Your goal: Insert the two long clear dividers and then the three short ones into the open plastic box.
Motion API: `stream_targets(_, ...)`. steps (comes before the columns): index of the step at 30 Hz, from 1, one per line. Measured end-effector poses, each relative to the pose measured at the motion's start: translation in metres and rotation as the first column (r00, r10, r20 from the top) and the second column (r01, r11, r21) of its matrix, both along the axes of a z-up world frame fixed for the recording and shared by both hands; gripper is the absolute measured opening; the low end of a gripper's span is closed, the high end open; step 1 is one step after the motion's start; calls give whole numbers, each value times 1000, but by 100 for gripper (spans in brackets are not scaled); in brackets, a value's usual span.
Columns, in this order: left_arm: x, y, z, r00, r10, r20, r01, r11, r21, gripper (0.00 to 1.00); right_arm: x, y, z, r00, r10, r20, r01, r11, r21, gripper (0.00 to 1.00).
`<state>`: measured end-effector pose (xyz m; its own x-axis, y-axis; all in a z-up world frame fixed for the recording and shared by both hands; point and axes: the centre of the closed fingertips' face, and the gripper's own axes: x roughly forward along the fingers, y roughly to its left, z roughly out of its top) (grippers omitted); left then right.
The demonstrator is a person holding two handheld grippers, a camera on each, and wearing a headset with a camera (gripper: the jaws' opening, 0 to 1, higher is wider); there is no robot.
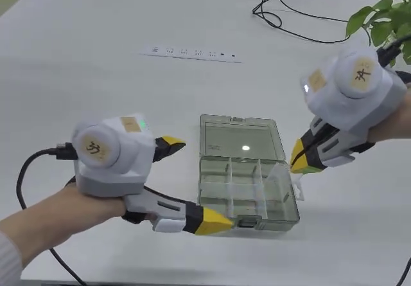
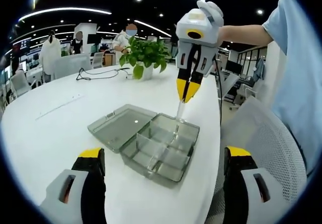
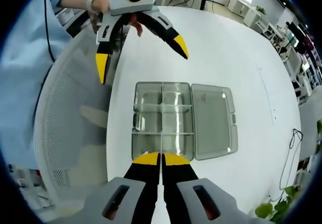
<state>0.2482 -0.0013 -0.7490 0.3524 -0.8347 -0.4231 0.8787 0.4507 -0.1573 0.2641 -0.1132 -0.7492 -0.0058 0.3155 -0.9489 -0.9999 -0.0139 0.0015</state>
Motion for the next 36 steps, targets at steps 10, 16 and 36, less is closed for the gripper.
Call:
stream_targets(10,-3,10,-3,1000,28,-8,-28,1000,6,100,-1,-1,-7,1000,12,0,-12,999,-34,2)
stream_targets(16,-4,10,-5,999,30,-16,-30,1000,6,100,1,-1,-8,1000,8,-3,-8,999,-37,2)
stream_targets(36,-4,10,-6,999,32,-29,-32,999,-7,98,1,-3,-9,1000,4,-20,-5,998,-61,2)
